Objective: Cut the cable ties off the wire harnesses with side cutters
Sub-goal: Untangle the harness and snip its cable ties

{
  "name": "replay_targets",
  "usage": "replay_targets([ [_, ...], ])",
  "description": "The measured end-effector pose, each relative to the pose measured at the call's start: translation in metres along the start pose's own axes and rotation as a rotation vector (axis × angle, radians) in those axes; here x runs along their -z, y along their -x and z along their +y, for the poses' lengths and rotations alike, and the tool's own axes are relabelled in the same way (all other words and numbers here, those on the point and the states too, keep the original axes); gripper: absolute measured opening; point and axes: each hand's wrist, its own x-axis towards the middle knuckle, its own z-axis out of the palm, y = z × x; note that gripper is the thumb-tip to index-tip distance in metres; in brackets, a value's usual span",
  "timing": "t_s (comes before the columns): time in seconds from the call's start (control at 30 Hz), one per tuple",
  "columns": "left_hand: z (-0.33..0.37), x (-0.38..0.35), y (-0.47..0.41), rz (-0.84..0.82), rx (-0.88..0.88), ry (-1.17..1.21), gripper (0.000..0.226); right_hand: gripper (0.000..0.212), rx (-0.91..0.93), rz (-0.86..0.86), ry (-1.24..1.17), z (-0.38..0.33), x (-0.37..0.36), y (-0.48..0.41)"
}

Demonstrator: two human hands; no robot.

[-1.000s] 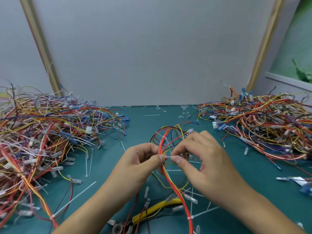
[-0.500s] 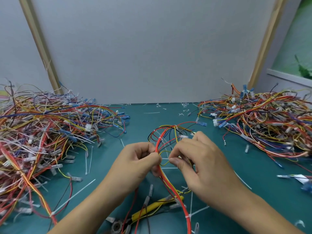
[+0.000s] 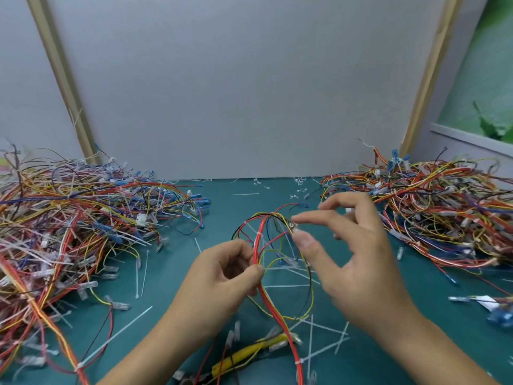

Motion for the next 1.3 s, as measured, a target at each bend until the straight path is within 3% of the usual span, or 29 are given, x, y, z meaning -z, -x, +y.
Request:
replay_targets([
  [0.1,0.001,-0.004,0.003,-0.036,-0.111,-0.097,0.014,0.014,0.025,-0.081,-0.072,-0.006,-0.006,0.001],
  [0.23,0.004,-0.006,0.005,-0.088,-0.182,-0.091,0.010,0.011,-0.123,-0.119,-0.083,0.000,-0.012,0.003],
  [0.53,0.006,-0.004,0.006,-0.209,-0.115,0.029,0.008,0.011,-0.317,-0.317,-0.464,0.005,-0.005,-0.003],
  [0.67,0.005,-0.006,0.006,-0.223,-0.169,-0.116,0.012,0.010,-0.456,-0.319,-0.608,0.005,-0.004,-0.004],
  [0.83,0.001,-0.001,0.007,-0.217,-0.207,-0.313,0.014,0.012,-0.458,-0.397,-0.521,0.008,-0.001,-0.006],
  [0.97,-0.002,0.001,0.007,-0.207,-0.179,-0.320,0.011,0.015,-0.409,-0.364,-0.451,0.005,0.001,-0.008],
  [1.03,-0.003,0.001,0.007,-0.167,-0.146,-0.275,0.013,0.015,-0.390,-0.312,-0.426,0.003,0.003,-0.008],
  [1.2,-0.002,-0.003,0.008,-0.144,-0.078,-0.096,0.040,0.013,-0.276,-0.257,-0.279,-0.002,-0.002,-0.001],
  [1.3,0.003,-0.005,0.005,-0.143,0.043,0.144,0.035,0.014,-0.176,-0.264,-0.186,-0.007,-0.007,0.007],
])
